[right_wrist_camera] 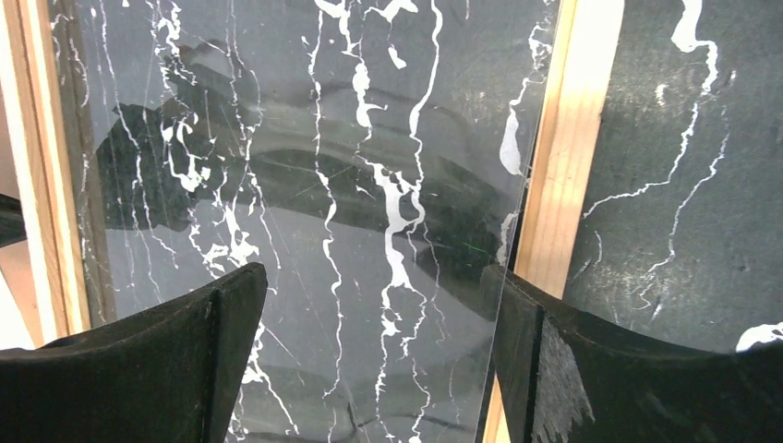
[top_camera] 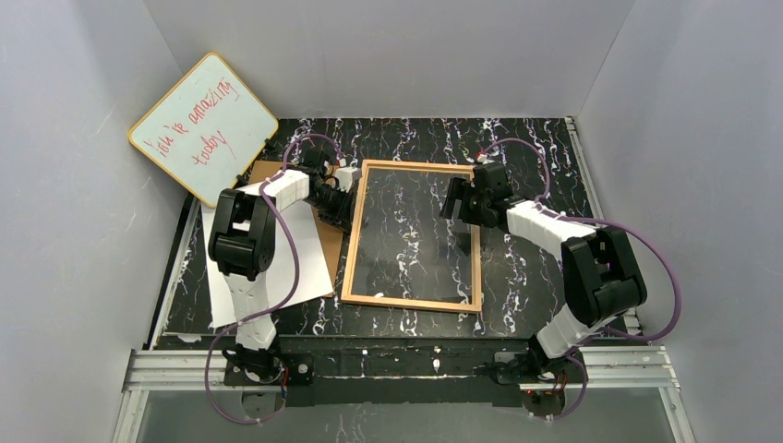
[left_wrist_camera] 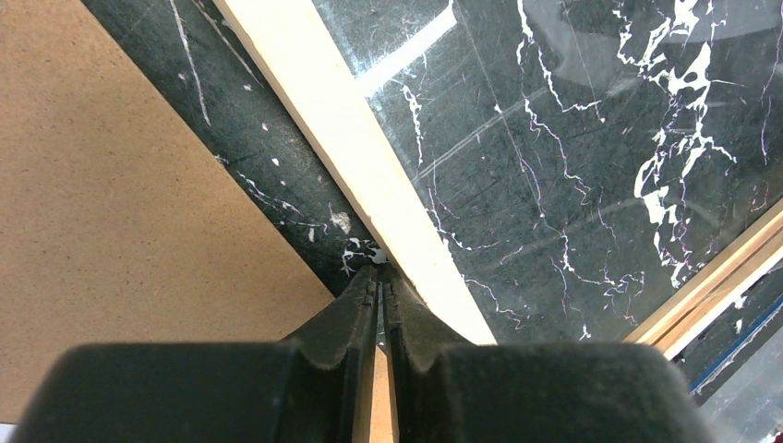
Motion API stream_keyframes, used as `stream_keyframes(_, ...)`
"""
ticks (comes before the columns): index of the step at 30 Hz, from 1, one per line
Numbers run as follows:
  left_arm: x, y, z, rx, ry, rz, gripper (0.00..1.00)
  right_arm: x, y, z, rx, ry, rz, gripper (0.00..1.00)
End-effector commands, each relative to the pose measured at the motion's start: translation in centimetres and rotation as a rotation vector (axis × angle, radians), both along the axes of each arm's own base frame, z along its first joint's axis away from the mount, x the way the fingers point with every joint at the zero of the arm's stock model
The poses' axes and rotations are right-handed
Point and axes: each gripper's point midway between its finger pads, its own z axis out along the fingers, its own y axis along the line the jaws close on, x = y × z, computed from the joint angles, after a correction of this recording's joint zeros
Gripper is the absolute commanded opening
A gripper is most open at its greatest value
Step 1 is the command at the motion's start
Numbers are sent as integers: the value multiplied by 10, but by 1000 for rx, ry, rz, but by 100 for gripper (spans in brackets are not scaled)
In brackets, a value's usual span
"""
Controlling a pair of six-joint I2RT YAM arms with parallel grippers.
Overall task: Put the photo into the frame
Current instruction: Place the photo frame item in the photo frame.
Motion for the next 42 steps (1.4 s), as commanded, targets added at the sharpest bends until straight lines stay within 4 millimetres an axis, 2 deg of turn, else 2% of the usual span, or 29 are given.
stream_keyframes(1,-20,5,-24,64,80,-30,6,8,-3,19,-41,-55,3,94)
stream_keyframes(5,-20,6,-24,67,77,-32,6,4,4,24,12,-71,15,88)
stream_keyframes(11,-20,5,-23,63,75,-33,5,0,28,70,229,-205,75,74)
stream_keyframes(17,-21,6,-24,65,81,-34,4,-12,44,105,476,-246,169,53)
stream_keyframes(22,-22,7,-24,70,79,-36,4,-16,49,111,590,-238,194,26)
stream_keyframes(29,-22,8,-24,77,78,-38,2,-19,50,127,682,-274,214,9)
stream_keyframes(33,-22,8,-25,76,82,-36,1,-20,48,134,758,-269,206,1)
stream_keyframes(42,-23,8,-23,76,83,-38,0,-24,50,138,892,-226,213,1)
